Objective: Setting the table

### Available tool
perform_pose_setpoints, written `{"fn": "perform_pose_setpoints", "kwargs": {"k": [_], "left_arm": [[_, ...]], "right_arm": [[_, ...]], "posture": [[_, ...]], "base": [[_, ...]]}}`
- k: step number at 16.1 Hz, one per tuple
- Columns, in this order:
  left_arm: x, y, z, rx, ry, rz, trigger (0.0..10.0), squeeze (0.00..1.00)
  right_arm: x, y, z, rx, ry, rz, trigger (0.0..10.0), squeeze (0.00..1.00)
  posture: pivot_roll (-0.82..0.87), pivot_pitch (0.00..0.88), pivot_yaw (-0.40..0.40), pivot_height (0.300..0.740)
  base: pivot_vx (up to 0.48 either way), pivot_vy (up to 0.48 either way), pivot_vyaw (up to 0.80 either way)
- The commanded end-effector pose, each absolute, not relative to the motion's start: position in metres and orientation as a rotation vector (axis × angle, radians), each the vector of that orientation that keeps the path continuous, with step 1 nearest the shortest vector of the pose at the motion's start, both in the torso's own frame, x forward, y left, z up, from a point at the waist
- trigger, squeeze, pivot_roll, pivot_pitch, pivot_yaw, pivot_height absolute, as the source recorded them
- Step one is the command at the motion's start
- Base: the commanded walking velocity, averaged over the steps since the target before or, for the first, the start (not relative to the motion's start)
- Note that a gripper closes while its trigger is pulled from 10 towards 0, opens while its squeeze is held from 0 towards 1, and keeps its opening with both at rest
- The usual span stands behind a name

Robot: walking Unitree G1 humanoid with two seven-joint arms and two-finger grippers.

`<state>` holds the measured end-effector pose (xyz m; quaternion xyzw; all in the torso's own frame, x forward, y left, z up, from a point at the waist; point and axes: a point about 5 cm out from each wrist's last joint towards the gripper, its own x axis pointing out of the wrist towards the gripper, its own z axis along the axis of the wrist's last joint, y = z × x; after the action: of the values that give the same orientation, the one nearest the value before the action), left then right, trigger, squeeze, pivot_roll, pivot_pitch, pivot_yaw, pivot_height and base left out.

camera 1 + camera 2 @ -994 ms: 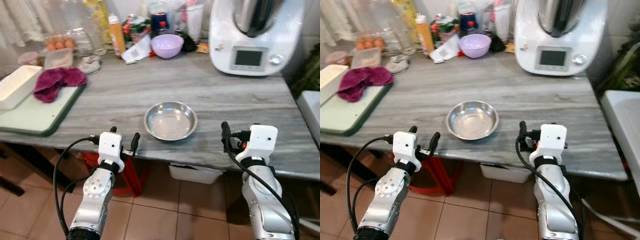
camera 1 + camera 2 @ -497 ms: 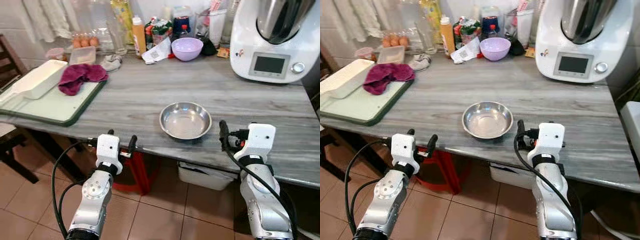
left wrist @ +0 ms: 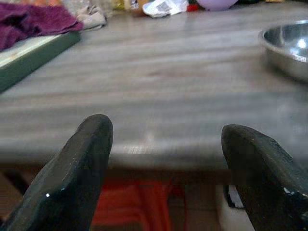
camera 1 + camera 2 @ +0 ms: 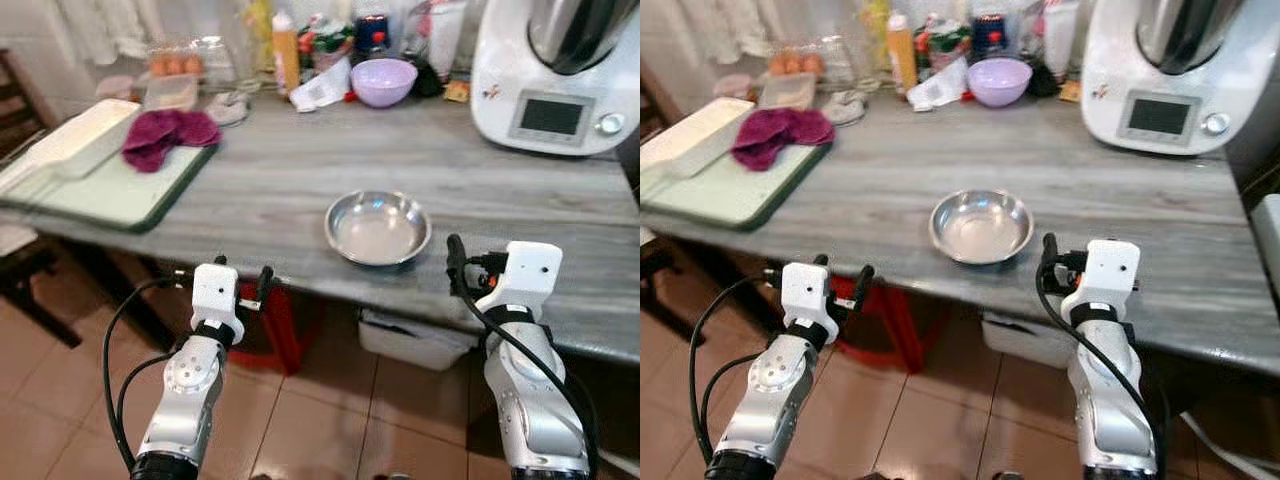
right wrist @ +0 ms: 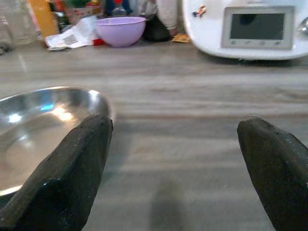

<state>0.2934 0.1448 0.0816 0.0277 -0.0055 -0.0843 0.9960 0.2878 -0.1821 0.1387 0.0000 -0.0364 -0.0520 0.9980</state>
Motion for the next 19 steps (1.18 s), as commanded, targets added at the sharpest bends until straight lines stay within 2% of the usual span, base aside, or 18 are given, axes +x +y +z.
{"fn": "perform_pose_setpoints", "kwargs": {"k": [1,9,19], "left_arm": [[0.2927,0.1484,0.0786,0.066,0.007,-0.157,10.0,0.00],[0.2950,0.1495,0.0787,0.073,0.008,-0.160,10.0,0.00],[0.2951,0.1464,0.0774,0.081,0.006,-0.173,10.0,0.00]], "right_arm": [[0.2879,-0.1816,0.1364,0.009,-0.059,-0.099,10.0,0.00],[0.2920,-0.1836,0.1379,0.005,-0.064,-0.100,10.0,0.00],[0.2931,-0.1840,0.1373,0.005,-0.064,-0.105,10.0,0.00]], "posture": [[-0.16,0.057,0.065,0.740],[-0.16,0.042,0.061,0.740],[-0.16,0.050,0.064,0.740]], "base": [[-0.307,0.000,-0.57],[-0.311,0.000,-0.07],[-0.314,0.000,-0.46]]}}
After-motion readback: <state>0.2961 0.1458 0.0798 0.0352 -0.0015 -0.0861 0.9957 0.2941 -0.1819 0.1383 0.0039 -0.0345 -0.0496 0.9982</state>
